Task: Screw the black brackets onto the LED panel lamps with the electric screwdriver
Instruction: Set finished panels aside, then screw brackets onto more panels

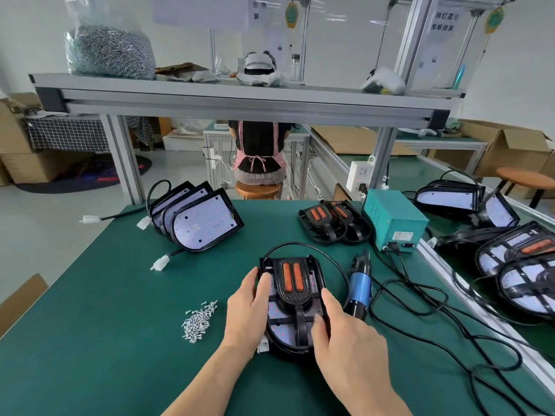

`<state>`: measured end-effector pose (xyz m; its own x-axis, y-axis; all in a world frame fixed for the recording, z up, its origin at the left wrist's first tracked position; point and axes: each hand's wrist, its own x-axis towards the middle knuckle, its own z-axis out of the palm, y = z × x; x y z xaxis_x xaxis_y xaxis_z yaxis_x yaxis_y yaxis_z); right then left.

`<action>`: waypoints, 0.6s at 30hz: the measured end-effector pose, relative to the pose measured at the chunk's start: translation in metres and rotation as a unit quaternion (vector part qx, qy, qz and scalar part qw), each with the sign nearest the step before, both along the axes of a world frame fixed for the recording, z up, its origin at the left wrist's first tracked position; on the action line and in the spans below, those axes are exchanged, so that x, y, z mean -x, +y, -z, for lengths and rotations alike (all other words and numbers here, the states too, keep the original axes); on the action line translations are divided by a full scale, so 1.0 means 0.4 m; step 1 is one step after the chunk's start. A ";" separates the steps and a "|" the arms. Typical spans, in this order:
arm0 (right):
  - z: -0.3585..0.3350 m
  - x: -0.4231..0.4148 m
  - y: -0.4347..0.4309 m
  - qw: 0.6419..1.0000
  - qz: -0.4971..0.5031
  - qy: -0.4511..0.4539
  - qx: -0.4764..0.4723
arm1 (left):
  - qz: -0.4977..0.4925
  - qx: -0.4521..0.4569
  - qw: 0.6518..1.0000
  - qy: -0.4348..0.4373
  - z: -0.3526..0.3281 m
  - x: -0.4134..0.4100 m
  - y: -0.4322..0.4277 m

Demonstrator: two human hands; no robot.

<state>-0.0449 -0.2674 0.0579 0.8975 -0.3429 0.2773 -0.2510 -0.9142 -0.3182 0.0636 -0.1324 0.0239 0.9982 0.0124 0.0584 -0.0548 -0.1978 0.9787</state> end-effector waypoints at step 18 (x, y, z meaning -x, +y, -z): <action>0.027 -0.044 -0.106 0.978 0.053 -0.131 -0.154 | 0.002 -0.014 1.000 0.008 0.007 -0.005 0.003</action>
